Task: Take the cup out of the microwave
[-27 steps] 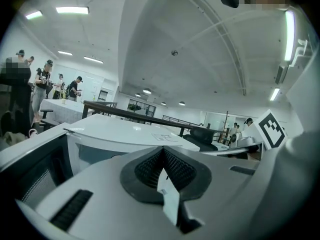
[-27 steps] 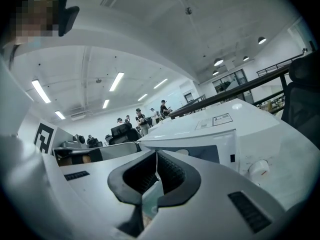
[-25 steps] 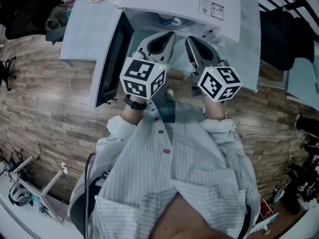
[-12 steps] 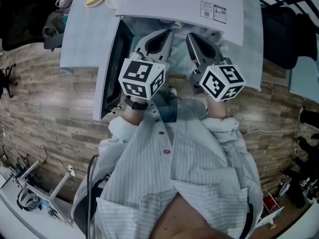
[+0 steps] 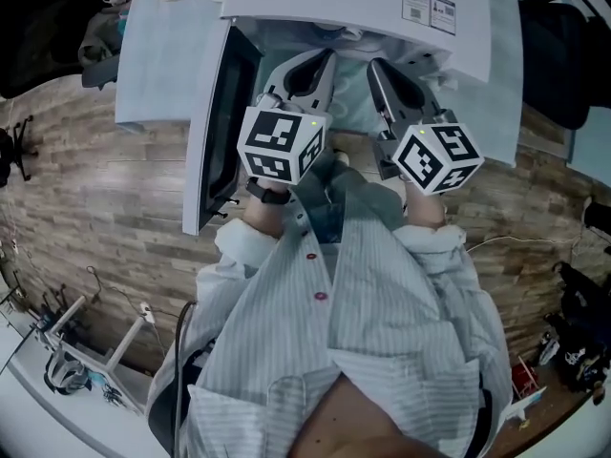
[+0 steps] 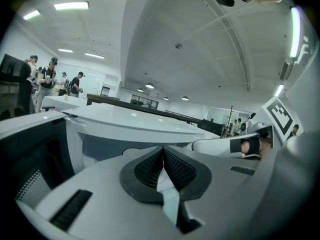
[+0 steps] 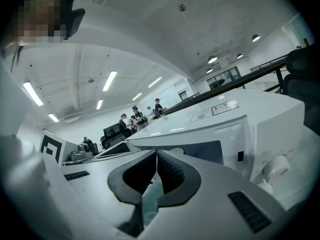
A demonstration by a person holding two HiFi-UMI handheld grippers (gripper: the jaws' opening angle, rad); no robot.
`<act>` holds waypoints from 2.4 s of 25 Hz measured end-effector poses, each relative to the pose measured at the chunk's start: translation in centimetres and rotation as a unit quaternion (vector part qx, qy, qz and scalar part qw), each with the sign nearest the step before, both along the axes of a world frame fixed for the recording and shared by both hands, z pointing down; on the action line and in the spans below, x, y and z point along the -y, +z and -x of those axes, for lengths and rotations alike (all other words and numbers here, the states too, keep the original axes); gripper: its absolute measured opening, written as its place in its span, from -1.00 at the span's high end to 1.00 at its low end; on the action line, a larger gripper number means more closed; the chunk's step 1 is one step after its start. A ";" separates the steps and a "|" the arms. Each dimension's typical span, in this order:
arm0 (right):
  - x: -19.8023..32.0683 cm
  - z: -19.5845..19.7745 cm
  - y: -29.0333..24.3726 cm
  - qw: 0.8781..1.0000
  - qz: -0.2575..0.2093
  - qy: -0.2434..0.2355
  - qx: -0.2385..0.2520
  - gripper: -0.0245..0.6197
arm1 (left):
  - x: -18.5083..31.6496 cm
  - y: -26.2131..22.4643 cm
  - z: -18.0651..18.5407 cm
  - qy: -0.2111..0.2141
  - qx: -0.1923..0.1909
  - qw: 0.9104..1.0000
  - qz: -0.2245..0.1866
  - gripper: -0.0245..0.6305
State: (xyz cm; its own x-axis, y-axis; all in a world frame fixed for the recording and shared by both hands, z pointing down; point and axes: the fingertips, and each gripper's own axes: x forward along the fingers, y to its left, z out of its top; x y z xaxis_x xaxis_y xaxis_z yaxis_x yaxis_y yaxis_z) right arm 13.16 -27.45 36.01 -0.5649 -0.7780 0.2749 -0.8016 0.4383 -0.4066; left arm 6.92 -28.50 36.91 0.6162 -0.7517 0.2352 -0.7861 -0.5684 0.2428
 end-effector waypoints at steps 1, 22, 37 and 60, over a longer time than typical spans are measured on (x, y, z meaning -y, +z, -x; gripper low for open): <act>0.0 0.0 0.3 1.000 0.003 0.001 0.002 0.82 | 0.1 0.4 0.0 0.003 -0.001 1.000 0.002 0.90; 1.2 -0.6 5.4 0.999 0.025 0.029 0.028 0.82 | 3.4 8.1 0.1 -0.014 0.010 0.999 0.028 0.64; 0.8 0.3 9.5 0.996 0.066 0.012 0.051 0.81 | 5.7 12.2 -0.3 -0.014 0.039 0.999 0.030 0.22; 0.8 0.6 12.3 0.992 0.098 0.018 0.072 0.82 | 9.5 13.0 -1.3 -0.005 0.083 0.996 -0.011 -0.10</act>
State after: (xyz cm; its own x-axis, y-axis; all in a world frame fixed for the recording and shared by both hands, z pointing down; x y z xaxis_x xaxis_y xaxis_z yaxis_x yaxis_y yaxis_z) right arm 12.60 -28.26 48.27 -0.5821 -0.7381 0.3412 -0.7426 0.3117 -0.5927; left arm 8.26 -37.99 49.89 0.5620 -0.7639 0.3172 -0.8204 -0.5637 0.0958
